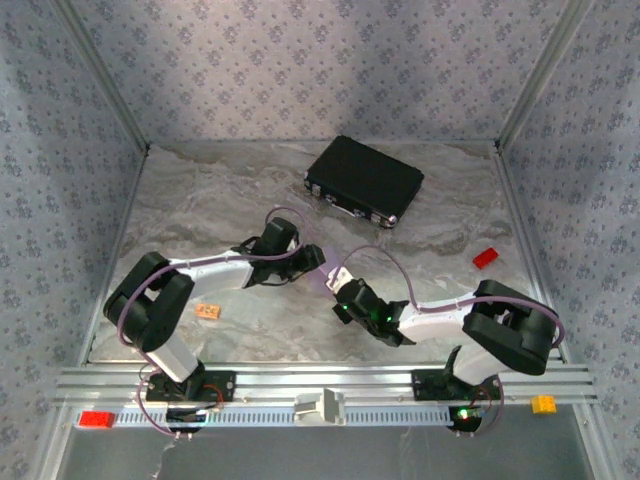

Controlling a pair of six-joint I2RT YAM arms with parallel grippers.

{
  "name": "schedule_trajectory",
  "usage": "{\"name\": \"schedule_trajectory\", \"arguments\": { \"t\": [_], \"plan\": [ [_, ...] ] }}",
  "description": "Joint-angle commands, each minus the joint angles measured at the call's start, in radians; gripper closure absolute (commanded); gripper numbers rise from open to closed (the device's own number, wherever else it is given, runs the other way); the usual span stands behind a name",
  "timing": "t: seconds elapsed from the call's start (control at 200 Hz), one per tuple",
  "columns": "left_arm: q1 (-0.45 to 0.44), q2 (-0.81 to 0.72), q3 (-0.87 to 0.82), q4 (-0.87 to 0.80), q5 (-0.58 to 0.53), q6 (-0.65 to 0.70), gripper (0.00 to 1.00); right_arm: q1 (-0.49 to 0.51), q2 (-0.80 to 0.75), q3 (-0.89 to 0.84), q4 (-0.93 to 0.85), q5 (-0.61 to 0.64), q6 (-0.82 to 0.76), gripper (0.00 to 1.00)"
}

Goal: Fold a paper plane with a square sheet of paper (pick it up from the middle)
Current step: Fourth fold the wing at the center of the table.

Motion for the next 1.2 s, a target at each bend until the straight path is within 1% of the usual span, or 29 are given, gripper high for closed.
{"name": "schedule_trajectory", "arguments": {
  "t": [0.0,0.055,0.105,0.31,0.48,0.625,0.735,0.909,1.094,1.199],
  "plan": [
    [0.007,0.022,0.050,-0.015,0.025,0.003,0.45,-0.004,-0.012,-0.009,0.007,-0.007,0.021,0.96],
    [0.006,0.033,0.066,-0.032,0.029,0.003,0.47,-0.003,-0.013,-0.009,0.003,-0.007,0.021,0.95],
    [0.006,0.045,0.077,-0.044,0.035,0.005,0.50,-0.004,-0.015,-0.006,-0.005,-0.007,0.021,0.94],
    [0.006,0.061,0.084,-0.071,0.035,-0.004,0.75,-0.004,-0.021,0.002,-0.046,-0.010,0.023,0.88],
    [0.007,0.063,0.093,-0.087,0.035,0.001,0.89,-0.001,-0.040,0.003,-0.088,-0.007,0.022,0.85],
    [0.006,0.069,0.098,-0.088,0.045,0.002,0.90,-0.003,-0.046,0.007,-0.101,-0.018,0.007,0.85],
    [0.007,0.070,0.098,-0.080,0.052,0.003,0.90,0.001,-0.040,0.019,-0.116,0.006,0.010,0.85],
    [0.006,0.069,0.097,-0.076,0.053,0.003,0.90,0.002,-0.039,0.026,-0.121,0.001,0.007,0.85],
    [0.007,0.071,0.095,-0.069,0.059,0.002,0.91,0.003,-0.034,0.029,-0.116,0.004,0.009,0.89],
    [0.006,0.070,0.095,-0.069,0.059,0.005,0.90,0.004,-0.030,0.031,-0.114,0.001,0.012,0.94]
  ]
}}
